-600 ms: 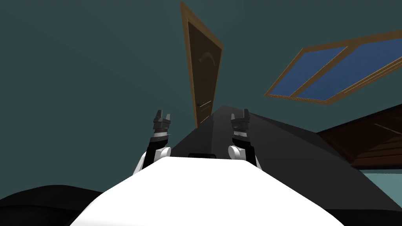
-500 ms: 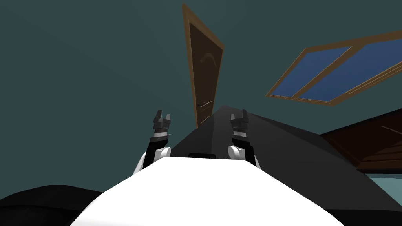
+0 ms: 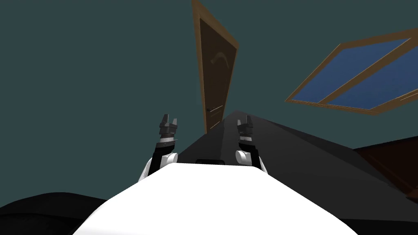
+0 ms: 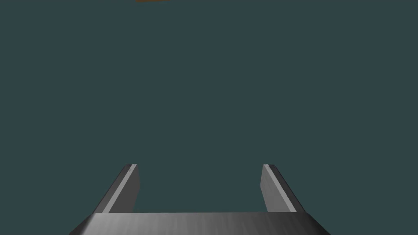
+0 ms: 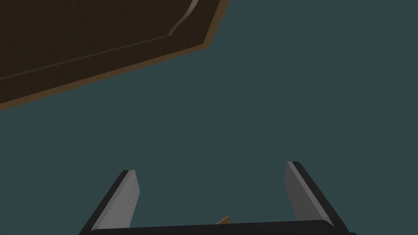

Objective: Pull the door open

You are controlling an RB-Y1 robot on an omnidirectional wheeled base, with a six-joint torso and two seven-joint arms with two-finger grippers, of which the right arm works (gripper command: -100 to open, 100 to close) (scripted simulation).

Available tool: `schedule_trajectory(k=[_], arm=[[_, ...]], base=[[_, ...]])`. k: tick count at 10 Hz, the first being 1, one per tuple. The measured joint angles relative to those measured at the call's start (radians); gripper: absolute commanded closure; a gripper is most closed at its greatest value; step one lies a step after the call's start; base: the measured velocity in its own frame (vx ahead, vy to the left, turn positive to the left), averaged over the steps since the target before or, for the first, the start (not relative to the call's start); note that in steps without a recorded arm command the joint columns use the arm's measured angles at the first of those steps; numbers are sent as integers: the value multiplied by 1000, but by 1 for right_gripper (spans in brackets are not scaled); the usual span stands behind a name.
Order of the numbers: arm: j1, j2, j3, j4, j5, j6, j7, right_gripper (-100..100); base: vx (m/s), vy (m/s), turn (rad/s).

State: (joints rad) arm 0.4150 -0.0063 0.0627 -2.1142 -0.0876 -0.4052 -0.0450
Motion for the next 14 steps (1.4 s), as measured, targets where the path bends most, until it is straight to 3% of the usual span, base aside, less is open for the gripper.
schedule_trajectory(k=[5,8,11,14], arm=[[-56,-27,-2,120,4,-21,-5,-100],[-99,-47,-6,224,6,-52,-11,-100],[-143,-73,-14,307,5,-57,-21,-100],[-173,-80,-12,384,10,-77,-20,-100]], base=[[81,-49,137],[83,-64,165],[70,-60,138],[60,-62,165]])
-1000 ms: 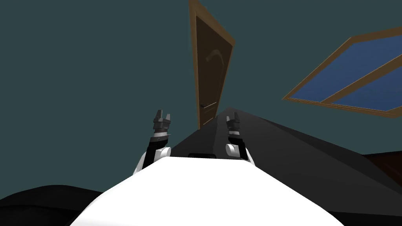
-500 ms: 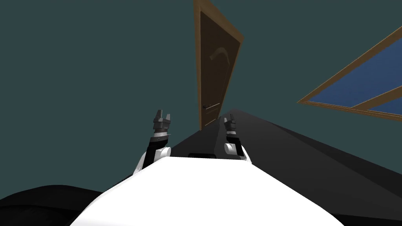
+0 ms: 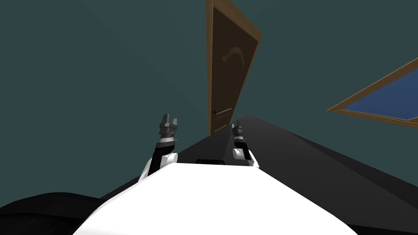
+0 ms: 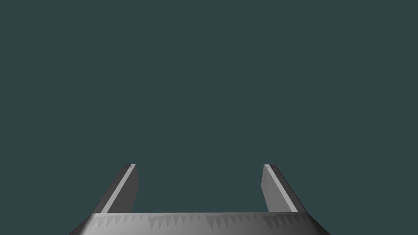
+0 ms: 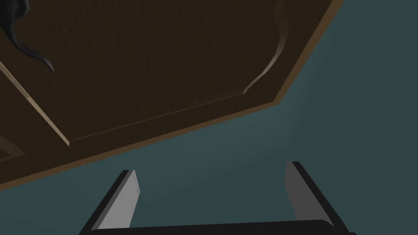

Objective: Pull the door open

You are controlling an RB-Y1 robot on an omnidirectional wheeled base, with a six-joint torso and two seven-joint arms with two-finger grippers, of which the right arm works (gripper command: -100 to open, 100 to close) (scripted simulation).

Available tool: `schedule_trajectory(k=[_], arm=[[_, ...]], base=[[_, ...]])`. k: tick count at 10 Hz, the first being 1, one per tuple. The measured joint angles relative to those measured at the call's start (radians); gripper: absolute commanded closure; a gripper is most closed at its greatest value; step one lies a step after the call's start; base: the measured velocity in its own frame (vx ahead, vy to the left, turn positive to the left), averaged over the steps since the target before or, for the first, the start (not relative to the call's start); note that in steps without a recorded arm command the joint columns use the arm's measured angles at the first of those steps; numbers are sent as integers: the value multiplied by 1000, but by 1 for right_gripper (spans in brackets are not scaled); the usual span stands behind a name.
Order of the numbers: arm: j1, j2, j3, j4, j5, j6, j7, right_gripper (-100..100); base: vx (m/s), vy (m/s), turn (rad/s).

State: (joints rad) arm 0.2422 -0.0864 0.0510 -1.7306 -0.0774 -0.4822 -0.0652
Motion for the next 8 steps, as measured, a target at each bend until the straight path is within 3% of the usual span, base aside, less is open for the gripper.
schedule_trajectory(k=[2,6,8], arm=[[-27,-7,-1,54,2,-12,-1,-100],[-90,-34,-8,189,4,-40,-12,-100],[-114,-40,-8,243,6,-50,-13,-100]], base=[[50,-57,86],[76,-80,203],[37,-70,82]])
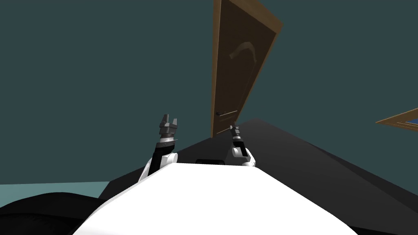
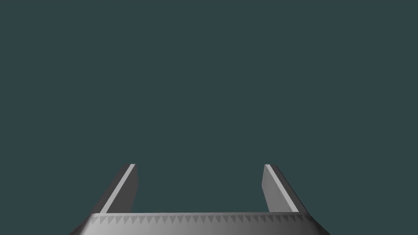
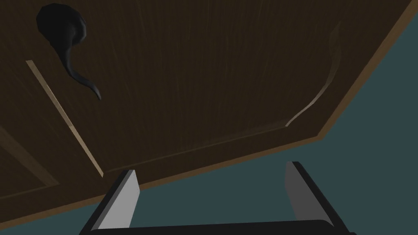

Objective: Pull the door open

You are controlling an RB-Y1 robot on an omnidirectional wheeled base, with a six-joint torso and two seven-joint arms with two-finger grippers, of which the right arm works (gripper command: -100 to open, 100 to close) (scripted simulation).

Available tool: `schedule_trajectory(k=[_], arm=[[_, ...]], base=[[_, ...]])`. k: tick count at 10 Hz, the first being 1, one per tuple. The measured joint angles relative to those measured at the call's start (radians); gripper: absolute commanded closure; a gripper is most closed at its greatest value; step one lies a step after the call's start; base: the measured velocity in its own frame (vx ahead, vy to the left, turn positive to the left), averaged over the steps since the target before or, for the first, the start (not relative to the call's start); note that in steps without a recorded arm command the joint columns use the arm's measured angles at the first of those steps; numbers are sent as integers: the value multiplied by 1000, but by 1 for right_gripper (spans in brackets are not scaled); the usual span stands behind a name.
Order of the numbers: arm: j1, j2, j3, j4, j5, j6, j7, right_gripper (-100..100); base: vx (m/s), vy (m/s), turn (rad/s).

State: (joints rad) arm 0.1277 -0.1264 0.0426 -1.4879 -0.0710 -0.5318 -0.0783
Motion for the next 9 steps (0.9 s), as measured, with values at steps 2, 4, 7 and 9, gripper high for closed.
schedule_trajectory(k=[2,4,7,9], arm=[[-23,-7,0,57,3,-11,0,-100],[-43,-15,-2,104,3,-19,-3,-100],[-81,-27,-5,185,5,-36,-7,-100],[-105,-37,-7,235,6,-45,-12,-100]], base=[[35,-65,143],[55,-67,167],[37,-69,110],[37,-62,114]])
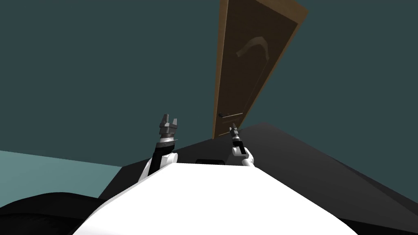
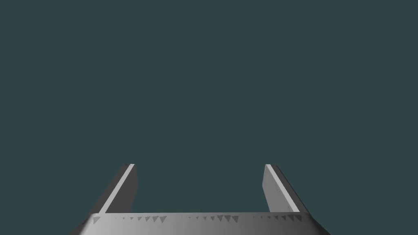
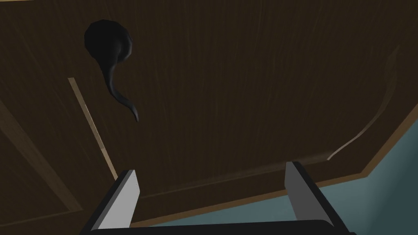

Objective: Pull the door open

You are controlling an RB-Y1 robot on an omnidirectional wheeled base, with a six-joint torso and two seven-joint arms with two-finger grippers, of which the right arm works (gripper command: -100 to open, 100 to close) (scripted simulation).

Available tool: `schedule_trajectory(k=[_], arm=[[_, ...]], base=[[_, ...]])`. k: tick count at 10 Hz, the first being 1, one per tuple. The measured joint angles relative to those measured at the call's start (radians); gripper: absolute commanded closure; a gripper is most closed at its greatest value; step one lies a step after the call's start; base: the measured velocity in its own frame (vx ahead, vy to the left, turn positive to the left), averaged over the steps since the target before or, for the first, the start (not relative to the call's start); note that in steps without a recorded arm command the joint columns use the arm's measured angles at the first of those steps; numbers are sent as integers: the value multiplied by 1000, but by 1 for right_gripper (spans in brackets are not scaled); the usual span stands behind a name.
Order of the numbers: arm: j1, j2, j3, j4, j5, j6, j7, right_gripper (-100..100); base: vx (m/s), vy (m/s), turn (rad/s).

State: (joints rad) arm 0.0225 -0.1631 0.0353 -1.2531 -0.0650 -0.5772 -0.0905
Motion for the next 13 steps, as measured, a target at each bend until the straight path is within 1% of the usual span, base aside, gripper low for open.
schedule_trajectory(k=[2,3,4,6,7,10,13], arm=[[-25,-7,-1,56,2,-12,-2,-100],[-39,-13,-2,84,3,-19,-4,-100],[-51,-18,-3,105,3,-20,-6,-100],[-64,-21,-4,145,4,-27,-7,-100],[-81,-22,-5,179,5,-35,-6,-100],[-127,-38,-9,278,7,-55,-13,-100],[-162,-50,-11,355,11,-69,-17,-100]], base=[[55,-97,214],[29,-78,44],[28,-43,93],[23,-35,98],[47,-80,184],[45,-103,176],[37,-89,121]])
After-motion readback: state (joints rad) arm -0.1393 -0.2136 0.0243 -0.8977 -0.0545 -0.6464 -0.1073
